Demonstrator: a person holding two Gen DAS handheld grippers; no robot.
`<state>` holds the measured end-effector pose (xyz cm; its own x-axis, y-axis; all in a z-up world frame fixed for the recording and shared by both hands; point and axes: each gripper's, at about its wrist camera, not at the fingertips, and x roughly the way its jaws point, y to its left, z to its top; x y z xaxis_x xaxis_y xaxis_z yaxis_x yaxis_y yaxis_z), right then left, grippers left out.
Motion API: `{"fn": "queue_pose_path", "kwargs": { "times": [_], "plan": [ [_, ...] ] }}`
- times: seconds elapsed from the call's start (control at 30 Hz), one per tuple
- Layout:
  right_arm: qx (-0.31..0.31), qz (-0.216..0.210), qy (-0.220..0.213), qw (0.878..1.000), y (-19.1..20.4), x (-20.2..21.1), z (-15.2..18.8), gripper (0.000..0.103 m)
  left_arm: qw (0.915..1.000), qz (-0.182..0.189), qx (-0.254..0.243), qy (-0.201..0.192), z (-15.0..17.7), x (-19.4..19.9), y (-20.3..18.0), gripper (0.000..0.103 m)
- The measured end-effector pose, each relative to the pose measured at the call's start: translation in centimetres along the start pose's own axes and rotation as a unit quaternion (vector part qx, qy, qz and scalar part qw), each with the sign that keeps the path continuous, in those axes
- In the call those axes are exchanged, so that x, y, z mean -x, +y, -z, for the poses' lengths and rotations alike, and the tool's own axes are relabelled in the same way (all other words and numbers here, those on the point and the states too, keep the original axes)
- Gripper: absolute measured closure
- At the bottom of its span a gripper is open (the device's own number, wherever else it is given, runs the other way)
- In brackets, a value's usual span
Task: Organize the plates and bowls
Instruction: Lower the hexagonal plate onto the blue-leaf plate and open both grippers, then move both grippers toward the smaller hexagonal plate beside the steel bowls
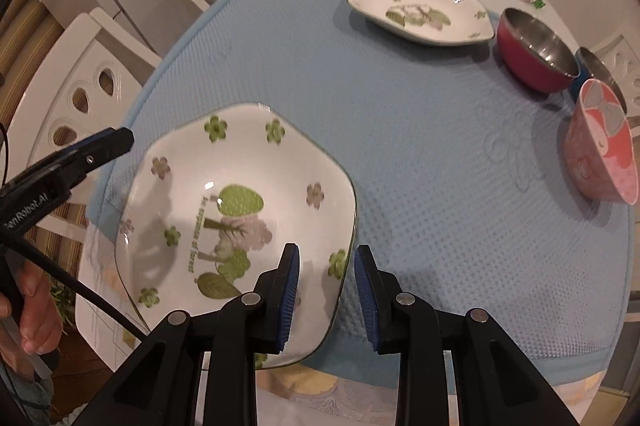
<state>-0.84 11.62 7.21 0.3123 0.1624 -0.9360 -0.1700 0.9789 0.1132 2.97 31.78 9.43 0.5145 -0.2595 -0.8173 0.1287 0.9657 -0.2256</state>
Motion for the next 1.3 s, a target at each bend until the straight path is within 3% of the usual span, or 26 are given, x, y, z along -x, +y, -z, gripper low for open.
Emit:
{"fn": "queue_pose_path", "kwargs": {
  "times": [0.3, 0.53, 0.8, 1.0, 1.07, 1.2, 1.3],
  "plan": [
    [-0.062, -0.015, -0.043, 0.997, -2.5, 2.0, -2.0, 0.075, 0.9992, 0.007, -0.035, -0.02, -2.5, 0.6, -1.2, 0.072],
    [-0.157, -0.049, -0.069, 0.984, -7.4, 2.9, -4.1, 0.075, 0.9974, 0.006, -0.058, -0.043, -5.8, 0.5, -1.8, 0.072],
    [-0.201, -0.058, -0.098, 0.973, -10.6, 3.4, -6.1, 0.069, 0.9966, 0.016, -0.059, -0.055, -9.0, -0.2, -2.2, 0.072],
    [-0.187, -0.019, -0.139, 0.972, -10.0, 5.2, -7.2, 0.063, 0.9953, 0.025, -0.058, -0.073, -10.5, 0.4, -3.4, 0.057],
    [-0.179, -0.005, -0.153, 0.972, -9.2, 5.7, -7.1, 0.05, 0.9942, 0.025, -0.056, -0.089, -10.5, 1.0, -4.0, 0.039],
    [-0.15, 0.036, -0.154, 0.976, -7.1, 5.7, -6.3, 0.05, 0.9916, 0.028, -0.065, -0.108, -9.9, 2.0, -5.5, 0.038],
    [-0.137, 0.037, -0.139, 0.98, -6.3, 4.8, -5.8, 0.05, 0.9914, 0.03, -0.068, -0.108, -8.9, 2.2, -6.4, 0.038]
  ]
}}
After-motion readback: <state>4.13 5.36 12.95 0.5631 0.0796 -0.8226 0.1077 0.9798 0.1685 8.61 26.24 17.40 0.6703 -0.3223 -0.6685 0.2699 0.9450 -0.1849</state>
